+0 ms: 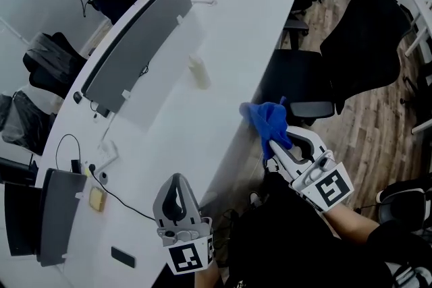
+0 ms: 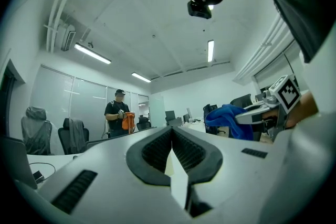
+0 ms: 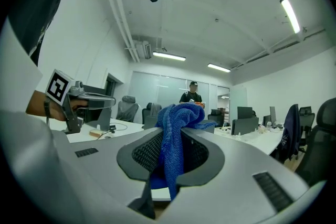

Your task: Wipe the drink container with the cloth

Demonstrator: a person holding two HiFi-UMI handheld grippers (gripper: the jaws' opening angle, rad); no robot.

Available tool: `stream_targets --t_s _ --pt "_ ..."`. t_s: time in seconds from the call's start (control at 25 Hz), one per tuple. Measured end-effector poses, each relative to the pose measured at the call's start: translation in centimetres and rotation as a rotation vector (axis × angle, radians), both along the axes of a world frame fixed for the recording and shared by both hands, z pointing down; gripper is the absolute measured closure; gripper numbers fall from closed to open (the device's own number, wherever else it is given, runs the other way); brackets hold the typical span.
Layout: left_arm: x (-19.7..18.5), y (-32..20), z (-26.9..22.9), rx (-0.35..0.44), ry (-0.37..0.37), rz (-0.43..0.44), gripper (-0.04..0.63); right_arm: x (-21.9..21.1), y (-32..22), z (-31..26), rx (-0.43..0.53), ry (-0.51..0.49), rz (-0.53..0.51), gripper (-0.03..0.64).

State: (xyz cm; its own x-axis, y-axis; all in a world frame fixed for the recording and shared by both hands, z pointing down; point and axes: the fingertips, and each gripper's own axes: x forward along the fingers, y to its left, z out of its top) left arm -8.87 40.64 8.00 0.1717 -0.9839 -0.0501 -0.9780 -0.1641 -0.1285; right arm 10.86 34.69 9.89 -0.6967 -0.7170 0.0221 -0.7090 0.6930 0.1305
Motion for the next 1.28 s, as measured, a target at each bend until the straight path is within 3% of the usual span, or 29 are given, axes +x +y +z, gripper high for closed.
stream_targets --t_s 0.72,1.28 --pt "0.0 -10.5 -0.2 0.024 -0.009 -0.079 0.592 -1.9 -12.3 0.3 0.006 -0.001 -0.118 0.551" --pt "1.8 -18.1 0.8 -0.032 0.004 -0.161 0.592 -1.0 -21.3 1.8 -0.063 -0.003 -0.219 0.551"
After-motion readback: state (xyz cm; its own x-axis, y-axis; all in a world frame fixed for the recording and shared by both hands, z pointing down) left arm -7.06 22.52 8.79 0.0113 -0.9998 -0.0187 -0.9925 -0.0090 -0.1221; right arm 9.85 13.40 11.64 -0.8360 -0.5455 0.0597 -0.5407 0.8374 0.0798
